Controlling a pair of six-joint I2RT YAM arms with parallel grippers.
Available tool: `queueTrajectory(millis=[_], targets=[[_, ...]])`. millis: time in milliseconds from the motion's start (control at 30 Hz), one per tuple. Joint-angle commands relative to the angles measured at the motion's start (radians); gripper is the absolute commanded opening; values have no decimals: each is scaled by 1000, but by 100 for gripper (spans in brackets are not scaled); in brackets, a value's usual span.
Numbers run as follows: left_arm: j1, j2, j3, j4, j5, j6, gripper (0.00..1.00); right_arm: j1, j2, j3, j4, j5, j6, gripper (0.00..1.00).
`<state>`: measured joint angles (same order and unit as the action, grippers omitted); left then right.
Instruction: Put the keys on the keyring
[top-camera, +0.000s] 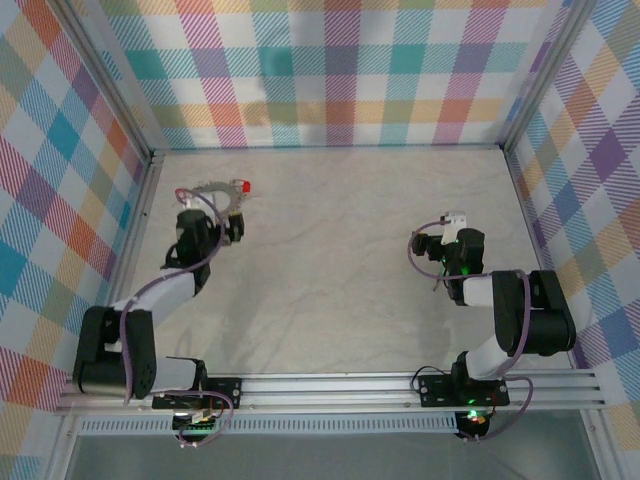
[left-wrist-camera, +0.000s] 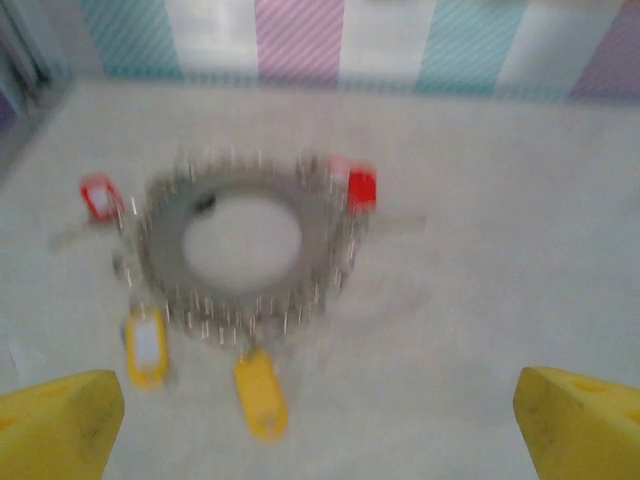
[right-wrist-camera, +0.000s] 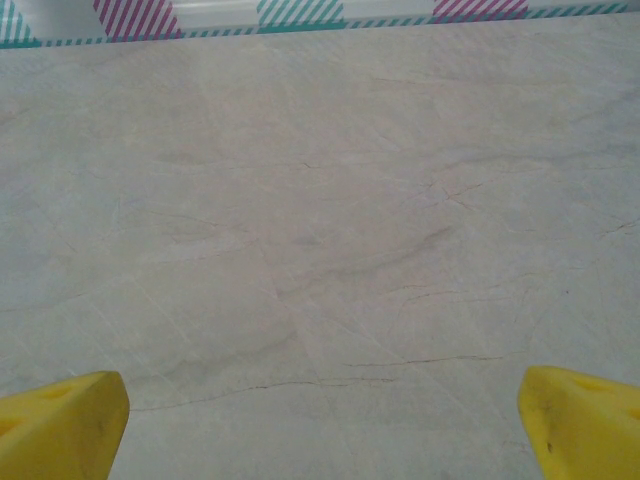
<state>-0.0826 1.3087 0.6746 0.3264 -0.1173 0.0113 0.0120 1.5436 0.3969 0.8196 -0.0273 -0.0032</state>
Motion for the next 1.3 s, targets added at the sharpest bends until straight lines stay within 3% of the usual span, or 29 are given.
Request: queueTrajectory(millis=[0,100,300,400,667,900,1067,1167,1267], targets=[[9,-16,159,-298,-76,-166,100,-6,-10,19,3,2,10,100],[57,94,288,-388,-24,-342,100,-6,-9,19,2,3,11,100],[72,547,832,-859,108,-353,100,-6,-8,20,1,2,10,100],[73,705,980,-897,243,-303,100,-6,-8,19,2,0,8,100],[71,954,1212,-977,343,-295,100,-6,-8,20,0,0,8,100],[47,986,1117,-939,368,-314,100,-6,-8,18,1,0,9,100],[-44,906,960,-889,381,-299,100,-6,-10,18,5,4,9,100],[-111,850,865,-849,391,-313,100,-6,-41,41,-59,79,41,100],[-184,792,773,-813,380,-350,100,-8,-131,170,-427,195,113,100]])
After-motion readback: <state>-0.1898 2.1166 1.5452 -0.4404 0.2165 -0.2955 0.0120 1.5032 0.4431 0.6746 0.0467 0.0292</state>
